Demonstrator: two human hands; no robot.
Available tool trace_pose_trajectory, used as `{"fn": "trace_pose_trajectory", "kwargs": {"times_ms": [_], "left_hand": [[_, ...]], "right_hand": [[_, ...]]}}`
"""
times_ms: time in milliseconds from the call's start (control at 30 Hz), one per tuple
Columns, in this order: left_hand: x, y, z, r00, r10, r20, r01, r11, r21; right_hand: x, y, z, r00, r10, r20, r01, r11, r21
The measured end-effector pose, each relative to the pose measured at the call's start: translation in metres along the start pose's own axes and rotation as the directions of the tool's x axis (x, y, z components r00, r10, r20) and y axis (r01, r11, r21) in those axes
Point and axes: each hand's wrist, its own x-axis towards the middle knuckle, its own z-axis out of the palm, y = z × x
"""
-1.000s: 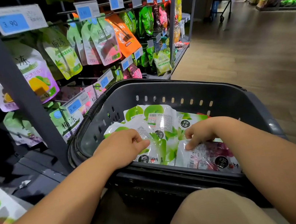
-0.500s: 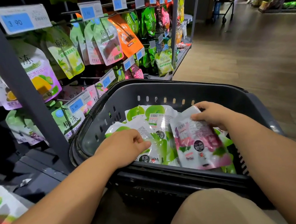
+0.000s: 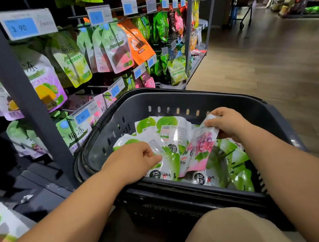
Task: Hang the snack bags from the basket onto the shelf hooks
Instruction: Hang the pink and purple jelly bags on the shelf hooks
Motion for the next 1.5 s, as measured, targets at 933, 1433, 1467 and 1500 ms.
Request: {"fn": "trace_pose_trajectory", "kwargs": {"times_ms": [933, 1433, 1467, 1500], "left_hand": [[-0.002, 0.0, 0.001, 0.998, -0.02, -0.068, 0.018, 1.0, -0.025], [-0.002, 0.0, 0.001, 0.997, -0.018, -0.076, 0.017, 1.0, -0.016], [-0.002, 0.0, 0.001, 0.997, -0.017, -0.078, 0.016, 1.0, -0.015], [-0.003, 0.001, 0.001, 0.997, -0.017, -0.078, 0.016, 1.0, -0.012]], "right_hand": [[0.01, 0.013, -0.011, 0.988, -0.144, -0.051, 0.121, 0.943, -0.309], [0.008, 0.013, -0.01, 0.971, -0.24, -0.009, 0.238, 0.965, -0.113], [0.008, 0.014, -0.01, 0.972, -0.234, 0.011, 0.234, 0.969, -0.073], [0.008, 0.014, -0.01, 0.973, -0.228, 0.027, 0.229, 0.973, -0.036]]}}
